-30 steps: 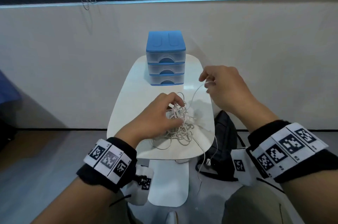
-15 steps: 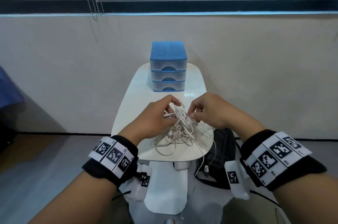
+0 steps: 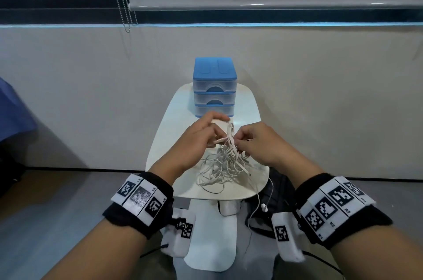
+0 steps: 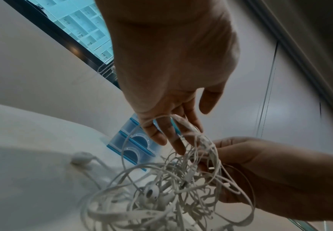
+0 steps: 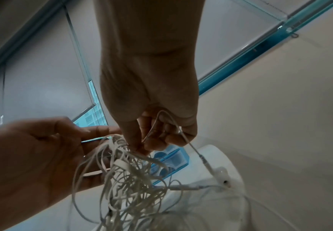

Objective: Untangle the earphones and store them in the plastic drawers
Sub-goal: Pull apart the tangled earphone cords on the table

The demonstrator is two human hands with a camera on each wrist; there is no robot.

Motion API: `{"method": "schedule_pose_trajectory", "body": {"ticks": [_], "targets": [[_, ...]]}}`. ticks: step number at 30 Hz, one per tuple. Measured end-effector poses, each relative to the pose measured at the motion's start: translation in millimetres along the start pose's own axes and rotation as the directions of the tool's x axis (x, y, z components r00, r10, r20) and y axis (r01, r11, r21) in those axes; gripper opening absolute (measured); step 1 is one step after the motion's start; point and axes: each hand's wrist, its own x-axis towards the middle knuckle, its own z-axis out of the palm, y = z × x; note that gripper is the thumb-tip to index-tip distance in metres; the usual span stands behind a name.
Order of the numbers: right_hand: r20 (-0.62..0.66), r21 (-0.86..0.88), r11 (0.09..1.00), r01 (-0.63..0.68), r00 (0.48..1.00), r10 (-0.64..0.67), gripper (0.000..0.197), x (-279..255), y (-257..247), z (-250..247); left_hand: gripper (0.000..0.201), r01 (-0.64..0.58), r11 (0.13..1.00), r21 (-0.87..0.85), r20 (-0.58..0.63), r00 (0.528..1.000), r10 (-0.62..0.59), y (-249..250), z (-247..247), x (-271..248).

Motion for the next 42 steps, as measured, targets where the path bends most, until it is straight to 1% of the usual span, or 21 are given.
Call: {"method": "schedule_pose_trajectory", "body": {"ticks": [2, 4, 5, 6, 7, 9, 10, 11, 12, 15, 17, 18, 19, 21, 24, 28, 31, 33, 35, 38, 42], "targets": [[0.047, 0.030, 0.999, -0.042, 0.998, 0.041, 0.015, 0.8, 4.7, 4.0, 0.045, 0.069, 0.998, 0.014, -0.071, 0.995, -0.068, -7.4, 0.1, 0.7], [0.093, 0.041, 0.995, -0.090, 0.992, 0.086, 0.014, -0.7, 11.4, 6.3, 0.037, 0.158, 0.976, 0.151, -0.158, 0.978, -0.134, -14.4, 1.5, 1.4], [0.115, 0.040, 0.993, -0.108, 0.988, 0.103, 0.013, -1.3, 14.6, 7.7, 0.028, 0.204, 0.953, 0.224, -0.168, 0.971, -0.169, -19.0, 2.2, 3.3], [0.129, 0.038, 0.992, -0.118, 0.985, 0.112, 0.012, -1.8, 16.8, 8.8, 0.019, 0.242, 0.936, 0.256, -0.144, 0.967, -0.211, -22.6, 2.9, 6.4], [0.138, 0.043, 0.991, -0.124, 0.984, 0.117, 0.011, -2.2, 18.3, 9.7, 0.016, 0.276, 0.932, 0.237, -0.101, 0.961, -0.259, -23.7, 4.7, 9.3], [0.146, 0.066, 0.989, -0.130, 0.982, 0.119, 0.012, -1.9, 19.2, 11.1, 0.028, 0.353, 0.926, 0.137, -0.011, 0.935, -0.355, -21.7, 8.6, 13.5], [0.140, 0.080, 0.987, -0.136, 0.982, 0.124, 0.012, -1.2, 19.8, 11.8, 0.034, 0.363, 0.923, 0.131, 0.032, 0.929, -0.370, -20.9, 10.2, 15.8], [0.121, 0.093, 0.986, -0.135, 0.985, 0.123, 0.013, -0.9, 18.7, 11.1, 0.036, 0.337, 0.928, 0.157, 0.070, 0.934, -0.350, -18.9, 11.7, 18.1], [0.087, 0.104, 0.986, -0.131, 0.989, 0.122, 0.012, -0.1, 18.0, 10.6, 0.032, 0.295, 0.937, 0.184, 0.103, 0.943, -0.317, -17.9, 13.0, 20.8], [-0.088, 0.155, 0.984, -0.085, 0.991, 0.099, 0.012, 1.6, 12.6, 6.9, 0.001, 0.153, 0.970, 0.189, 0.095, 0.980, -0.173, -13.7, 11.6, 28.8], [-0.179, 0.197, 0.980, -0.029, 0.982, 0.065, 0.012, 0.7, 4.1, 3.7, 0.016, 0.083, 0.985, 0.152, 0.063, 0.994, -0.093, -11.4, 4.9, 35.2], [-0.195, 0.214, 0.977, 0.005, 0.980, 0.038, 0.011, 0.5, -0.1, 2.0, 0.019, 0.062, 0.992, 0.108, 0.062, 0.996, -0.069, -9.4, 0.9, 37.2], [-0.189, 0.232, 0.972, 0.035, 0.982, 0.010, 0.010, -0.2, -4.0, 0.2, 0.019, 0.043, 0.996, 0.077, 0.067, 0.997, -0.049, -6.9, -3.3, 37.8], [-0.127, 0.259, 0.964, 0.056, 0.992, -0.024, 0.007, -3.9, -9.6, -2.7, 0.020, 0.029, 0.999, 0.038, 0.087, 0.996, -0.032, -6.0, -11.3, 38.0], [-0.074, 0.250, 0.968, 0.033, 0.997, -0.015, 0.006, -11.3, -12.0, -1.3, 0.022, 0.045, 0.999, 0.026, 0.112, 0.993, -0.048, -12.2, -21.6, 33.9], [-0.110, 0.196, 0.980, -0.024, 0.993, 0.046, 0.018, -18.0, -11.3, 10.5, 0.022, 0.077, 0.997, 0.026, 0.130, 0.988, -0.079, -21.3, -24.6, 28.7], [-0.163, 0.150, 0.988, -0.040, 0.985, 0.065, 0.022, -18.7, -12.4, 18.7, 0.015, 0.089, 0.996, -0.016, 0.122, 0.989, -0.086, -24.8, -23.9, 26.8], [-0.192, 0.152, 0.988, -0.036, 0.979, 0.065, 0.024, -17.7, -12.8, 24.5, 0.023, 0.090, 0.995, -0.032, 0.134, 0.987, -0.085, -25.2, -21.3, 25.8], [-0.213, 0.156, 0.988, -0.020, 0.976, 0.053, 0.025, -16.8, -13.0, 29.1, 0.030, 0.086, 0.996, -0.019, 0.111, 0.990, -0.084, -26.5, -18.6, 25.9], [-0.178, 0.181, 0.984, -0.006, 0.983, 0.039, 0.019, -17.4, -12.7, 27.9, 0.020, 0.081, 0.996, -0.032, 0.066, 0.995, -0.079, -29.4, -18.2, 27.9], [-0.102, 0.199, 0.980, 0.026, 0.995, -0.006, 0.015, -19.6, -10.8, 13.3, 0.016, 0.066, 0.997, -0.040, 0.024, 0.998, -0.065, -28.8, -20.6, 29.0]]}}
